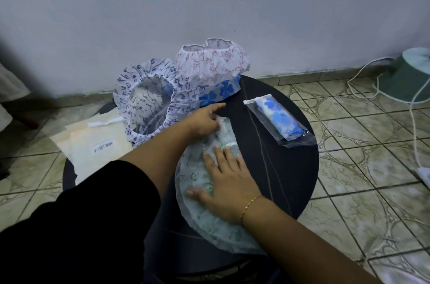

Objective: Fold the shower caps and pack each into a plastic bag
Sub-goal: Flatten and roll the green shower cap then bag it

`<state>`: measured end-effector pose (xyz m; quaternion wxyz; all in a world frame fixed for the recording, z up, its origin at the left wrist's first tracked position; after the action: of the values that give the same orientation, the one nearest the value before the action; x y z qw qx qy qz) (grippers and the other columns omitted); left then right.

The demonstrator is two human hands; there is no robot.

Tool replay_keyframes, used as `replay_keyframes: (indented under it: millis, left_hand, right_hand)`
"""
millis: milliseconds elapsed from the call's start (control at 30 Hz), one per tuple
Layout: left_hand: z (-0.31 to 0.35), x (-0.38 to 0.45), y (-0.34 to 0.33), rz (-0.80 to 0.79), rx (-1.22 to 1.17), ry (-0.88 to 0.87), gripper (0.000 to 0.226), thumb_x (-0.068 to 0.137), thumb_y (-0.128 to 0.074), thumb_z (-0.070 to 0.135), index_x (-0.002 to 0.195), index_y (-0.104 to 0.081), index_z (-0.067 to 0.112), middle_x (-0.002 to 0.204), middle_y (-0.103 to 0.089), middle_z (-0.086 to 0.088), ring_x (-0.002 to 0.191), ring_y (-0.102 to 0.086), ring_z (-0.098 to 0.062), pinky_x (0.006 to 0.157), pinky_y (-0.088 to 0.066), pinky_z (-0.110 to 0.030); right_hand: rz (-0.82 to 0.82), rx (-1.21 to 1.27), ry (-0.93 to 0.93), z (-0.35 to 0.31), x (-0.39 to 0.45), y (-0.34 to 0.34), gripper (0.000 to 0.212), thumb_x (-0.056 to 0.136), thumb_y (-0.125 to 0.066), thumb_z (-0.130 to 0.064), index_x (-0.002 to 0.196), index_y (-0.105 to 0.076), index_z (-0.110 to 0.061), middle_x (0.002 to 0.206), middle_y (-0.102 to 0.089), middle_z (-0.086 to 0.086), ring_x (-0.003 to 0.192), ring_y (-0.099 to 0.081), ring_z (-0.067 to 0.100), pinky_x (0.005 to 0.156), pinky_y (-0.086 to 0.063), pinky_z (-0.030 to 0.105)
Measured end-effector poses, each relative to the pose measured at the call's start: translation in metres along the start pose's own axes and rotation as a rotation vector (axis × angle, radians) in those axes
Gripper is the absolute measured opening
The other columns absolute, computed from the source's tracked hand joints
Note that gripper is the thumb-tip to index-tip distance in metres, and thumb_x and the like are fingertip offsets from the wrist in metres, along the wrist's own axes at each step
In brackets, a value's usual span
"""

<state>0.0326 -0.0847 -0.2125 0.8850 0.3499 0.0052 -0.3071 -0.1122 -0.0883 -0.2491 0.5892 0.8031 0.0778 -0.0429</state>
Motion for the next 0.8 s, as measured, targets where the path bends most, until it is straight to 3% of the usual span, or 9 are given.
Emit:
replay_keyframes:
  millis: [67,167,267,333,433,467,533,633,800]
  left_hand:
    - [-0.003,0.004,-0.006,-0.025,-0.032,0.004,0.068,0.092,-0.050,-0.002,0.147,-0.028,0.032,0.121,-0.057,-0.001,0.079,-0.059,-0.008,0.054,-0.045,-0.011]
    - [-0.005,0.009,-0.014,-0.034,0.019,-0.031,0.074,0.093,-0.049,-0.002,0.150,-0.019,0.033,0.141,-0.050,0.000,0.115,-0.054,-0.011,0.082,-0.044,-0.016]
    - [0.005,0.007,-0.015,0.091,0.451,-0.142,0.070,0.095,-0.052,0.015,0.150,-0.014,0.035,0.150,-0.036,0.002,0.132,-0.038,-0.018,0.104,-0.033,-0.030]
    - [0.020,-0.003,-0.009,0.299,0.701,-0.287,0.060,0.095,-0.052,0.026,0.149,-0.025,0.029,0.147,-0.038,0.001,0.131,-0.034,-0.022,0.105,-0.028,-0.036]
    - [0.040,-0.025,-0.005,0.476,0.626,-0.541,0.030,0.093,-0.053,0.026,0.121,-0.063,0.018,0.119,-0.062,-0.003,0.111,-0.053,-0.024,0.094,-0.039,-0.038]
    - [0.043,-0.027,-0.010,0.440,0.603,-0.592,0.028,0.093,-0.052,0.026,0.115,-0.067,0.016,0.116,-0.066,-0.003,0.108,-0.057,-0.024,0.093,-0.043,-0.040]
    - [0.036,-0.024,-0.025,0.242,0.595,-0.540,0.034,0.099,-0.044,0.029,0.126,-0.061,0.016,0.134,-0.057,-0.002,0.125,-0.049,-0.022,0.104,-0.037,-0.037]
    - [0.002,-0.013,-0.046,-0.100,0.631,-0.256,0.049,0.104,-0.023,0.038,0.150,-0.022,0.023,0.159,-0.013,0.005,0.146,-0.008,-0.013,0.117,-0.005,-0.034]
    - [-0.009,-0.009,-0.054,-0.228,0.660,-0.154,0.051,0.103,-0.010,0.039,0.152,0.000,0.026,0.160,0.006,0.009,0.146,0.009,-0.009,0.118,0.008,-0.038]
  right_hand:
    - [-0.005,-0.027,-0.006,0.002,-0.001,-0.002,0.097,0.073,-0.011,-0.082,0.149,0.014,-0.027,0.156,0.023,0.002,0.142,0.025,0.020,0.115,0.015,0.042]
    - [-0.003,-0.047,-0.010,0.006,0.001,-0.002,0.099,0.071,-0.009,-0.083,0.149,0.015,-0.026,0.156,0.023,0.003,0.142,0.025,0.021,0.116,0.014,0.043]
    - [0.003,-0.053,-0.018,0.012,0.003,0.001,0.101,0.069,-0.008,-0.083,0.149,0.013,-0.025,0.156,0.021,0.004,0.142,0.024,0.021,0.116,0.014,0.042]
    - [0.011,-0.049,-0.021,0.016,0.004,0.003,0.101,0.069,-0.008,-0.083,0.149,0.012,-0.024,0.157,0.020,0.005,0.143,0.022,0.022,0.116,0.013,0.042]
    - [0.044,-0.049,-0.014,0.016,0.003,0.008,0.098,0.074,-0.011,-0.081,0.151,0.003,-0.022,0.158,0.014,0.006,0.144,0.018,0.023,0.117,0.010,0.043]
    - [0.054,-0.047,-0.011,0.016,0.003,0.010,0.098,0.074,-0.010,-0.080,0.151,-0.001,-0.021,0.158,0.012,0.007,0.144,0.017,0.023,0.117,0.009,0.043]
    - [0.063,-0.034,-0.004,0.016,0.002,0.011,0.097,0.073,-0.007,-0.080,0.151,-0.005,-0.021,0.158,0.012,0.007,0.144,0.019,0.021,0.117,0.010,0.043]
    - [0.058,-0.026,0.011,0.014,0.002,0.008,0.098,0.072,-0.003,-0.080,0.151,-0.005,-0.023,0.158,0.015,0.006,0.142,0.026,0.018,0.116,0.013,0.043]
    - [0.047,0.025,0.031,0.014,0.003,0.008,0.089,0.081,-0.015,-0.077,0.151,-0.004,-0.024,0.158,0.015,0.006,0.141,0.026,0.017,0.116,0.014,0.042]
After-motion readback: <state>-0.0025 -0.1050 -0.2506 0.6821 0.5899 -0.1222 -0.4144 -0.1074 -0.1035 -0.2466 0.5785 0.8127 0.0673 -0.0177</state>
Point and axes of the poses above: each hand's wrist, its own x-axis towards the middle knuckle, its own y-axis out of the back of the hand, z = x × y, the point moved 9 cm from there along x, towards the middle knuckle
